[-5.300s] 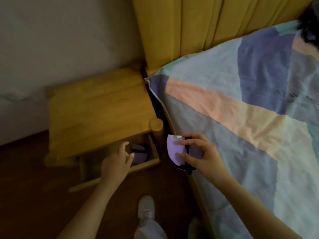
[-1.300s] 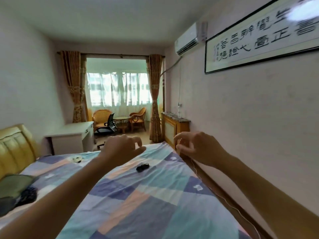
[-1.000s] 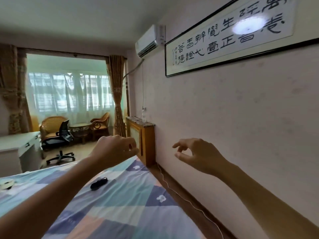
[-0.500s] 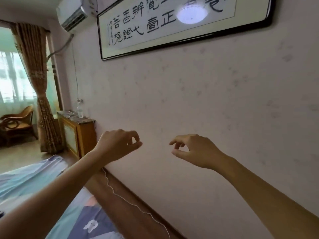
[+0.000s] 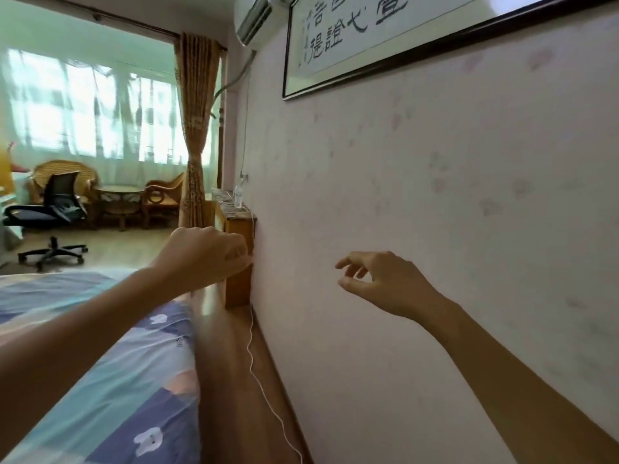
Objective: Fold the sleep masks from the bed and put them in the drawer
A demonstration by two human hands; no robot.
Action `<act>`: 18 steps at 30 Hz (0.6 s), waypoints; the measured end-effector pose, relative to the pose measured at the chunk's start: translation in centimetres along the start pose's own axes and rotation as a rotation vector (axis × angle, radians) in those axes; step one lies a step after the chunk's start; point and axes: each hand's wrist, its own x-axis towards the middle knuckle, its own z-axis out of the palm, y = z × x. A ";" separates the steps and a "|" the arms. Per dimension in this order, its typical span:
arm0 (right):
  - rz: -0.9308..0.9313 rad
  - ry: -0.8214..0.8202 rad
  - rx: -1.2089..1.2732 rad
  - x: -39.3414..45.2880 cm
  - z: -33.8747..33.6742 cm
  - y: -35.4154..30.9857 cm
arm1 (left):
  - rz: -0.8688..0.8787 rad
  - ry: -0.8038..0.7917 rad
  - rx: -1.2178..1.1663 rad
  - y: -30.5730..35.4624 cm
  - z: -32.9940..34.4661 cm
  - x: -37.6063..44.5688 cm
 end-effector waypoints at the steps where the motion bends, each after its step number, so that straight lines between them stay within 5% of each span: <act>1: -0.033 -0.007 0.020 1.9 0.7 0.7 | -0.034 -0.011 0.024 -0.8 0.6 0.5; 8: -0.261 -0.113 0.009 15.9 6.1 5.2 | -0.227 -0.066 0.152 -7.7 7.4 6.1; 18: -0.403 -0.188 -0.063 36.2 9.4 10.0 | -0.284 -0.025 0.144 -14.4 16.9 18.1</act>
